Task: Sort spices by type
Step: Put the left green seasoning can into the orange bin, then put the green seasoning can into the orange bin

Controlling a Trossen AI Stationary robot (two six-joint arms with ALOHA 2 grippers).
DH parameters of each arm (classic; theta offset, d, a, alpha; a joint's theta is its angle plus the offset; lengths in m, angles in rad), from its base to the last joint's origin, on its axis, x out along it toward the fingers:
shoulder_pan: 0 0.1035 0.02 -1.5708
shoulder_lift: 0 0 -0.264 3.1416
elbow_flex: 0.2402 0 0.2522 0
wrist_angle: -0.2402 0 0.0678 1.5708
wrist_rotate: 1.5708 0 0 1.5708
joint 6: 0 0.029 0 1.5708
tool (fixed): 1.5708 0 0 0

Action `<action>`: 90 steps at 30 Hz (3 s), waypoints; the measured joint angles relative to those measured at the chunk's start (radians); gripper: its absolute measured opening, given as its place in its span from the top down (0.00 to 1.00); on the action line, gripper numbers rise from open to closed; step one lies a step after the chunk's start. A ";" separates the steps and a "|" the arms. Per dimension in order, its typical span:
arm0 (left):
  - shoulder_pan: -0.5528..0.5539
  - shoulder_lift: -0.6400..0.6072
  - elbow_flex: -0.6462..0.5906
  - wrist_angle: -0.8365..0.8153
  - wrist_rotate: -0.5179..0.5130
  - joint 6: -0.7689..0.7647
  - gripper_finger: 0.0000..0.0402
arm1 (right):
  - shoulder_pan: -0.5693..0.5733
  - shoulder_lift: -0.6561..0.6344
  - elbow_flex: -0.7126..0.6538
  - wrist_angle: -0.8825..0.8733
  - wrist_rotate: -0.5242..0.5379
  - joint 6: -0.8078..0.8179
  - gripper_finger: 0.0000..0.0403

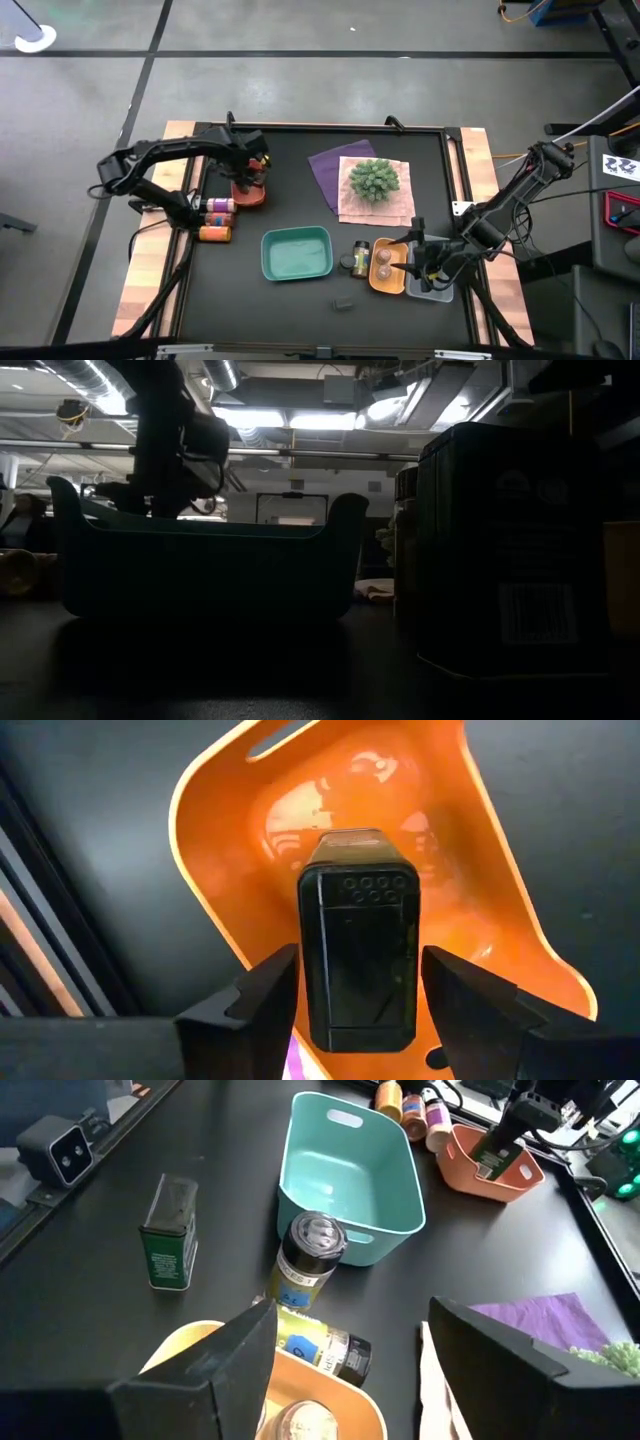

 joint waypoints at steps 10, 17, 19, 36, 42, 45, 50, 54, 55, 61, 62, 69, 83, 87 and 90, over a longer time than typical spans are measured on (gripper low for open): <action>0.005 -0.073 0.000 -0.006 0.034 0.012 0.51 | 0.000 0.000 0.000 0.000 0.000 0.000 0.36; 0.005 -0.170 0.000 -0.006 0.073 -0.002 0.51 | 0.000 0.000 0.000 0.000 0.000 0.000 0.36; 0.005 -0.206 0.000 -0.006 0.094 -0.005 0.51 | 0.000 0.000 0.000 0.001 0.000 0.000 0.36; -0.517 -0.281 0.000 0.641 0.062 -0.048 0.51 | 0.000 0.000 0.000 0.024 0.000 0.003 0.36; -0.754 -0.127 0.000 1.049 -0.044 0.097 0.51 | 0.000 0.000 0.000 0.031 0.000 0.003 0.36; -0.851 -0.023 0.000 1.230 -0.093 0.171 0.51 | 0.000 0.000 0.000 0.031 0.000 0.003 0.36; -0.977 0.155 0.000 1.488 -0.213 0.265 0.51 | 0.000 0.000 0.000 0.031 0.000 0.036 0.36; -1.051 0.282 0.047 1.574 -0.310 0.319 0.51 | 0.000 0.000 0.000 0.031 -0.001 0.063 0.36; -1.067 0.314 0.073 1.573 -0.332 0.335 0.51 | 0.000 0.000 0.000 0.030 -0.006 0.065 0.36; -1.142 0.512 0.261 1.560 -0.393 0.469 0.51 | 0.000 0.000 0.000 0.030 -0.048 0.068 0.36; -1.151 0.538 0.291 1.561 -0.397 0.486 0.51 | 0.000 0.000 0.000 0.030 -0.053 0.068 0.36; -1.195 0.640 0.389 1.557 -0.565 0.578 0.51 | 0.000 0.000 0.000 0.028 -0.052 0.082 0.36; -1.208 0.646 0.389 1.292 -0.618 0.212 0.51 | 0.000 0.000 0.001 0.019 -0.052 0.082 0.36; -1.208 0.646 0.389 1.258 -0.618 0.209 0.51 | 0.000 0.000 0.001 0.018 -0.052 0.082 0.36; -1.208 0.646 0.389 1.229 -0.618 0.182 0.51 | 0.000 0.000 0.001 0.018 -0.052 0.082 0.36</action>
